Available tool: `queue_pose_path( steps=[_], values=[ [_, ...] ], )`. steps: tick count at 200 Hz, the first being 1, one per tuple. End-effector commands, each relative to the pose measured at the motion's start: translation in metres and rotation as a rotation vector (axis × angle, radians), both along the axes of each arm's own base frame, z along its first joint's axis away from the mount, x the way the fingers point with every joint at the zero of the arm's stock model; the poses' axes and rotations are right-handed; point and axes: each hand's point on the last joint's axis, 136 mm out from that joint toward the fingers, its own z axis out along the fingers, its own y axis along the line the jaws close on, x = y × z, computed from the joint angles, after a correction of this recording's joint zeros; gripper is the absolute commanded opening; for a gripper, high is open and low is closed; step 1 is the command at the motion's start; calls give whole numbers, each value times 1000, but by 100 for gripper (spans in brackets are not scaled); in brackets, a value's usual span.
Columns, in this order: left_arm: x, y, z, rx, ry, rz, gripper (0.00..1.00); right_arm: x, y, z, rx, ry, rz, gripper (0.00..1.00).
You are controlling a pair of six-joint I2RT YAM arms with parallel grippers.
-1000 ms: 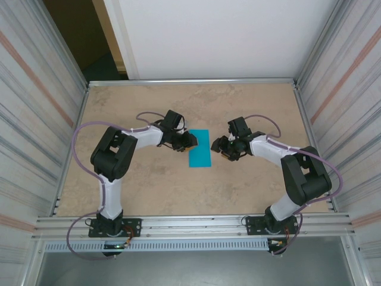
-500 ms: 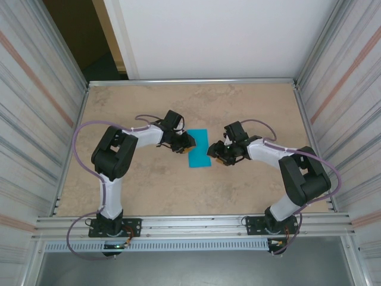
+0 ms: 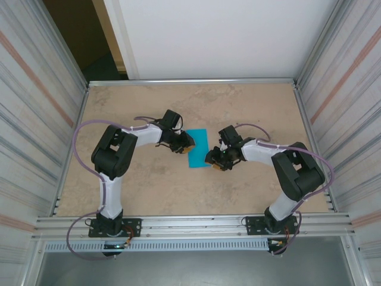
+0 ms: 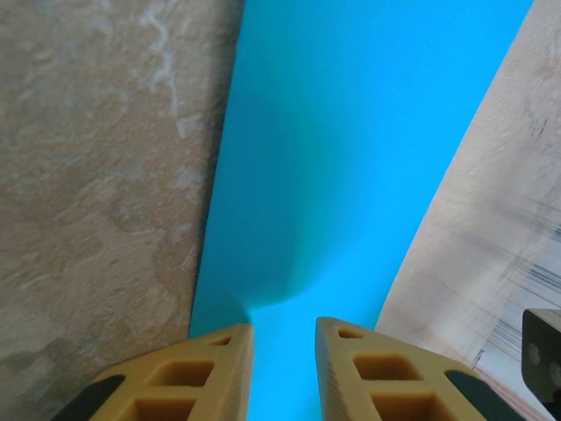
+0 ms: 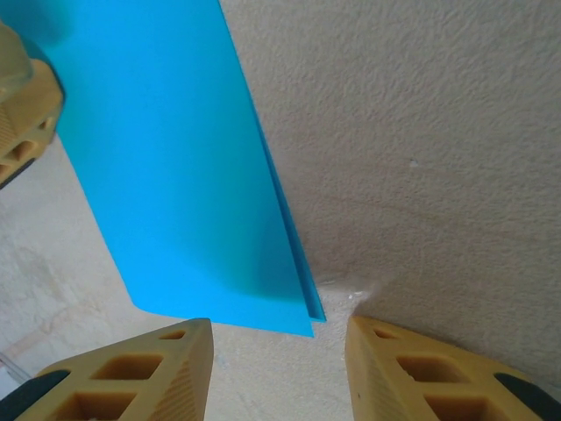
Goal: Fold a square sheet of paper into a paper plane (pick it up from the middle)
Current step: Fold the triangle a second time at the center of the table.
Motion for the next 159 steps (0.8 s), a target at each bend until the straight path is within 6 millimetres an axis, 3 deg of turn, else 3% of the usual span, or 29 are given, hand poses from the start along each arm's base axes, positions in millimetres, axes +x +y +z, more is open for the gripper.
queue_pose_path(
  steps=[1, 159],
  values=[
    [-18, 21, -38, 103, 130, 36, 26, 3, 6, 2, 3, -9, 36, 40],
    [-18, 22, -39, 102, 127, 30, 25, 14, 14, 13, 49, -59, 19, 30]
  ],
)
